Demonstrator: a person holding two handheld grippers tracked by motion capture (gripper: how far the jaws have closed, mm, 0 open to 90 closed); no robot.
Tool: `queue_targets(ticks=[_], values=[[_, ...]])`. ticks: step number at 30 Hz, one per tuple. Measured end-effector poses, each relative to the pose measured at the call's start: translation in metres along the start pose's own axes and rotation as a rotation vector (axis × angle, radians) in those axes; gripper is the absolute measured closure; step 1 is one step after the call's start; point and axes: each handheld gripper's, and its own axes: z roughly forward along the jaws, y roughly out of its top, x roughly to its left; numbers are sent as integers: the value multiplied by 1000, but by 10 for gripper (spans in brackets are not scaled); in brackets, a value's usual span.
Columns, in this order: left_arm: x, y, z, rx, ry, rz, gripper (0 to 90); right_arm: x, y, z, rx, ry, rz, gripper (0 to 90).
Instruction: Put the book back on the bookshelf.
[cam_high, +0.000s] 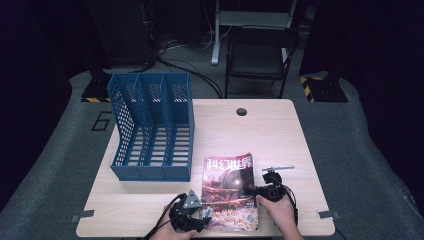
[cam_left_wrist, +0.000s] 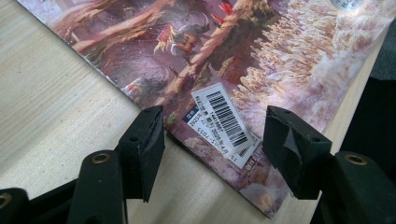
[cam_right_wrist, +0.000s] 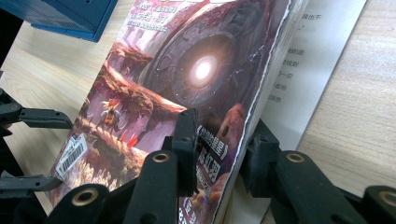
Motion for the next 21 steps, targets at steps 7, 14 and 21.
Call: queue_targets(ticks=[7, 14, 21], values=[[0, 0, 0, -7, 2, -1, 389, 1, 1, -2, -11, -5, -17, 766], [0, 0, 0, -5, 0, 0, 389, 0, 1, -5, -13, 14, -11, 814], [1, 0, 0, -8, -4, -2, 389, 1, 1, -9, -27, 56, 22, 845]])
